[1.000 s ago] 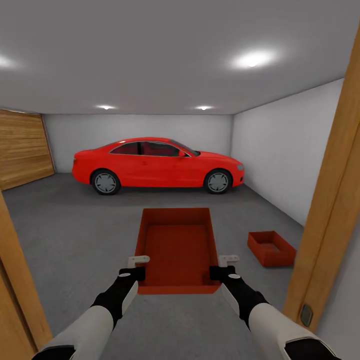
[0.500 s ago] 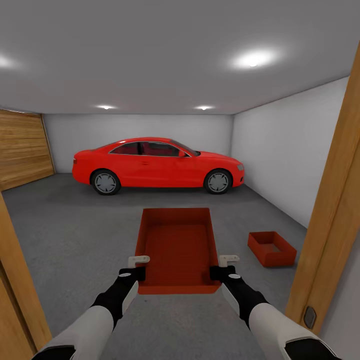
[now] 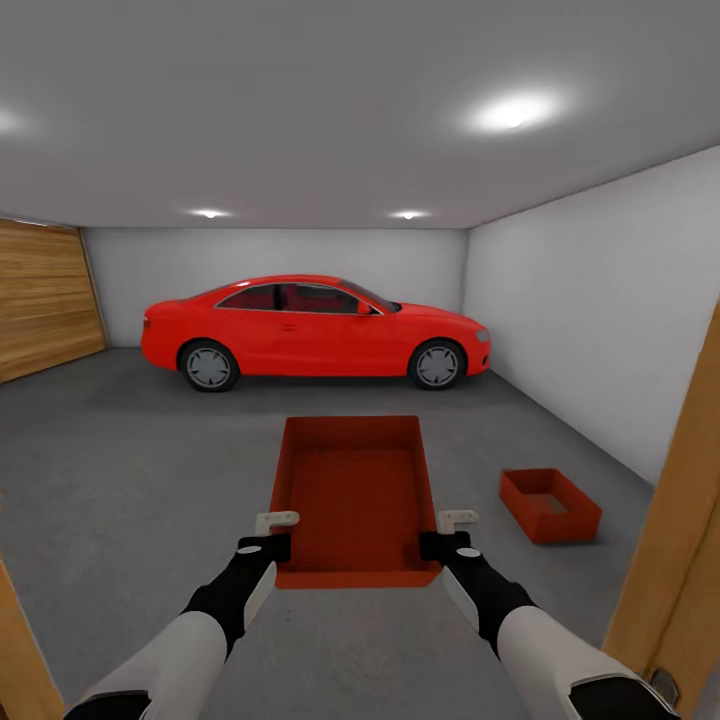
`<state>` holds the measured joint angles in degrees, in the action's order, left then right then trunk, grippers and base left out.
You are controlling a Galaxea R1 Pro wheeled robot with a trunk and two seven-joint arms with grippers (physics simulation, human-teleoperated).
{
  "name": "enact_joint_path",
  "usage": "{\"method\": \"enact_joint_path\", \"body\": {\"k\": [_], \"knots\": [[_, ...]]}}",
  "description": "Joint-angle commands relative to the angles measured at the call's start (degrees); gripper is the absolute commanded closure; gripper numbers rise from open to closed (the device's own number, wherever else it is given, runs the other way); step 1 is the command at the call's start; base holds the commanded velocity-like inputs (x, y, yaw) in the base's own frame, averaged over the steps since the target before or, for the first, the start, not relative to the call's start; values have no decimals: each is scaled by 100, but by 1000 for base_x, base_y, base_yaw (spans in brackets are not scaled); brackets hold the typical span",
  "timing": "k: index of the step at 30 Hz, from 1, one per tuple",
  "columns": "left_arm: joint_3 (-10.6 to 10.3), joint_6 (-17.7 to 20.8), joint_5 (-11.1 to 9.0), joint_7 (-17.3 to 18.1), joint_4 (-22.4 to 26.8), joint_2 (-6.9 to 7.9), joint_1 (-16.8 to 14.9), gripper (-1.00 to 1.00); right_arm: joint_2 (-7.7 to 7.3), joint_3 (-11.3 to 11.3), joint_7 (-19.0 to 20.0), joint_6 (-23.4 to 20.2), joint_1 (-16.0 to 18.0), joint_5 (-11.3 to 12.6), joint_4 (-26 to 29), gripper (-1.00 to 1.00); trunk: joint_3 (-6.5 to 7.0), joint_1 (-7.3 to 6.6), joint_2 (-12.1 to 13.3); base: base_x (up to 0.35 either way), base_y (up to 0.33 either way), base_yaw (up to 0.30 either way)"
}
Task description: Move the two storage containers from the living room to the garage. In the garage, place one container on the floor and stack the other container on top of it (either order is fine).
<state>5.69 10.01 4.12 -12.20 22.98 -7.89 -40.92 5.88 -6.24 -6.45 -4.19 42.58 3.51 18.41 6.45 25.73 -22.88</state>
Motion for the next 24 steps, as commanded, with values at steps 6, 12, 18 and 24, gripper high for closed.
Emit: {"method": "enact_joint_path", "body": {"k": [6, 12, 18, 24], "knots": [[160, 44, -192, -380, 286, -10, -3, 100, 1, -26, 38, -29, -4, 150, 5, 100, -3, 5, -4, 321, 0, 0], [160, 44, -192, -380, 286, -10, -3, 100, 2, -26, 39, -31, -4, 150, 5, 100, -3, 5, -4, 322, 0, 0], [160, 44, -192, -380, 286, -10, -3, 100, 1, -26, 38, -29, -4, 150, 5, 100, -3, 5, -4, 322, 0, 0], [160, 44, -192, -380, 286, -10, -3, 100, 2, -26, 38, -29, -4, 150, 5, 100, -3, 5, -4, 322, 0, 0]]}}
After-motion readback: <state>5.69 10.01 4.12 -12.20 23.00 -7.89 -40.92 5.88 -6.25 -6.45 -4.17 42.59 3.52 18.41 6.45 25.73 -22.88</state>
